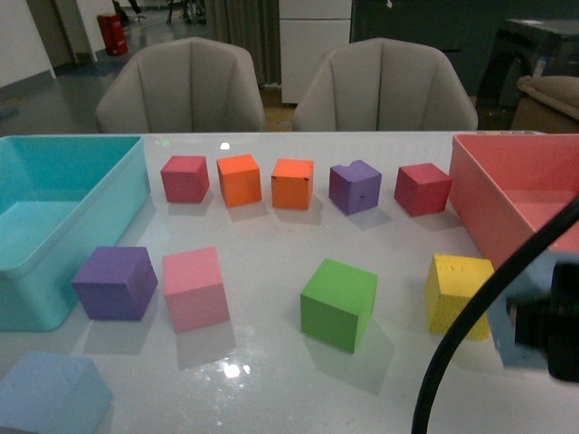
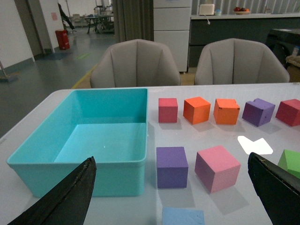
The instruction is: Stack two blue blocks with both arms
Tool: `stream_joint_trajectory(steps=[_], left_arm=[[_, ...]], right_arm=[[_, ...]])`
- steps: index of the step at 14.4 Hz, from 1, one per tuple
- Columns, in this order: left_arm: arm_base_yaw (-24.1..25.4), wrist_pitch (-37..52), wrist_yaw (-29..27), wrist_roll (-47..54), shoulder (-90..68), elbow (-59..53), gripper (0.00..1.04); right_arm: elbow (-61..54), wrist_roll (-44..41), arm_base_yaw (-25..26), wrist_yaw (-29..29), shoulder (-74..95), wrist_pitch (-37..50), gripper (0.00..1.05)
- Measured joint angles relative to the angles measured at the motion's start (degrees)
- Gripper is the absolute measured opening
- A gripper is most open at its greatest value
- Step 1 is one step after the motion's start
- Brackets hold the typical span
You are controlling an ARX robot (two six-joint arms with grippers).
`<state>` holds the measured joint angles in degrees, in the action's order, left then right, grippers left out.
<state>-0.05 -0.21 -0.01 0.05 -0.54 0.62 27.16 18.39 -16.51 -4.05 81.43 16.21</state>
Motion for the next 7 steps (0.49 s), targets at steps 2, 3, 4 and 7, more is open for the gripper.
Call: stream_joint_trajectory(steps=[2,3,4,7], left_arm=[[0.0,0.0,0.0,0.0,0.0,0.0,0.98],[0.0,0.0,-0.02,0.0,0.0,0.0,0.98],[0.0,0.0,0.0,0.0,0.0,0.0,0.98],[0.0,0.0,0.0,0.0,0.0,0.0,0.98]], right_arm=[[2.69,-1.01,0.02,0.02,-0.87,-0.63,0.45],[18.18,-3.85,0.0,0.9,9.51,-4.57,0.45],[23.1,-4.46,-0.15,1.09,14.03,-5.31,0.45],[37.64,-4.98,-1.53,2.78,25.92,-7.65,0.45]])
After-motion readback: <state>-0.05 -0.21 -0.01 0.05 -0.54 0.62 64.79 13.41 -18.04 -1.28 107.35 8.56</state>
